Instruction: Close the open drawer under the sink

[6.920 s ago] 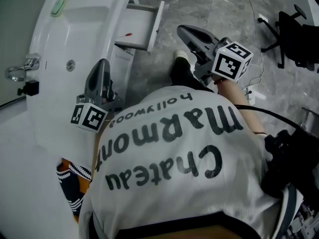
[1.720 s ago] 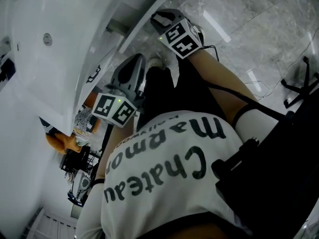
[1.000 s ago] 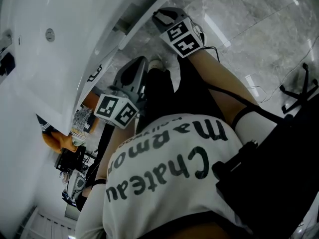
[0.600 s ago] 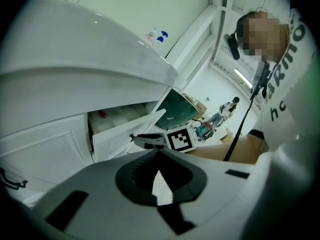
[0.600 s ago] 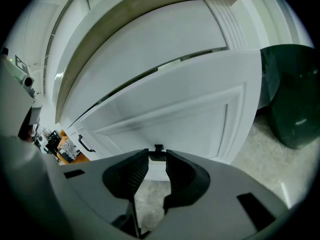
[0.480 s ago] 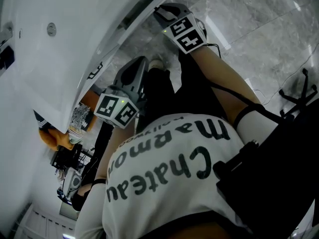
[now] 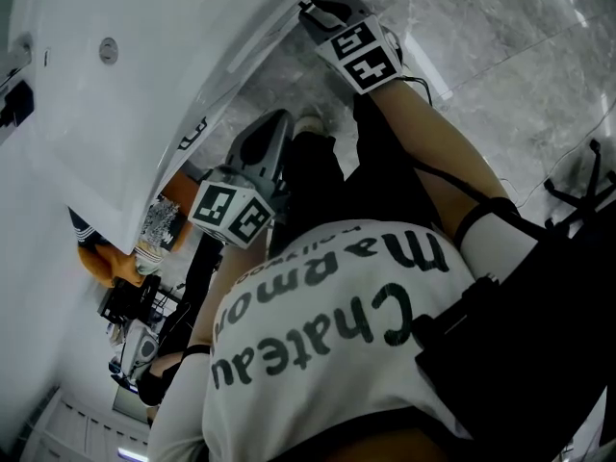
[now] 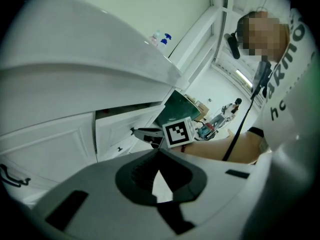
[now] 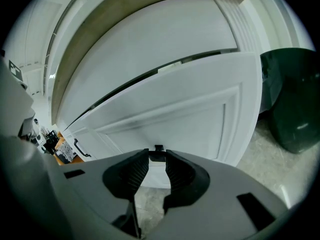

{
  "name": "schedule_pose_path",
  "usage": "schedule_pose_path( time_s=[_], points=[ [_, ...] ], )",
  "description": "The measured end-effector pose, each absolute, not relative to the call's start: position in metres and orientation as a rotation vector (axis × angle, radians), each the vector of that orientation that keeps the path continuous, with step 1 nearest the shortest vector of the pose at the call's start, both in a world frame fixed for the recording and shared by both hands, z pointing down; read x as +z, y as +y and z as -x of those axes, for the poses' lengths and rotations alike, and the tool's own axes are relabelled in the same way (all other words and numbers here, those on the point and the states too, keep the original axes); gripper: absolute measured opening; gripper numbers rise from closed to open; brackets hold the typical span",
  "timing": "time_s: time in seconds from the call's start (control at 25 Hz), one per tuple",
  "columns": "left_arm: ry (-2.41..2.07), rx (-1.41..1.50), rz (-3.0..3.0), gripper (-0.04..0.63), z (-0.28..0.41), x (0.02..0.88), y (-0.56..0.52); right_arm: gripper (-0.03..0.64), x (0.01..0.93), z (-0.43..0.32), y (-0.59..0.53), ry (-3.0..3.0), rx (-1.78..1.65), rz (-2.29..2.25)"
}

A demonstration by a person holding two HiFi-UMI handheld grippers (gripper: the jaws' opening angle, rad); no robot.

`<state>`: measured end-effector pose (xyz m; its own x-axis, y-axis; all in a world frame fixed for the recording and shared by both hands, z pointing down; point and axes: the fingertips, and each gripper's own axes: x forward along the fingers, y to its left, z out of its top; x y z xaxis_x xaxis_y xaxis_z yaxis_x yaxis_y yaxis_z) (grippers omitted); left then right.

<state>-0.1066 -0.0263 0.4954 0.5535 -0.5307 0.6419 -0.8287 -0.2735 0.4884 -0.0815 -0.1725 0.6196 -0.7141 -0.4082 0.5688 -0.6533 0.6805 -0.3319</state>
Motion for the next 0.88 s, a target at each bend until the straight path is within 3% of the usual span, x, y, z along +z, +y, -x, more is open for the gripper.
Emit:
schedule_pose_path(
  time_s=[0.88],
  points=[
    [-1.15,0.433,-1.967,0.009,0.116,0.482,-0.026,0.118,0.618,0.097,-0.194,-2.418,0.726,-0.824]
  ],
)
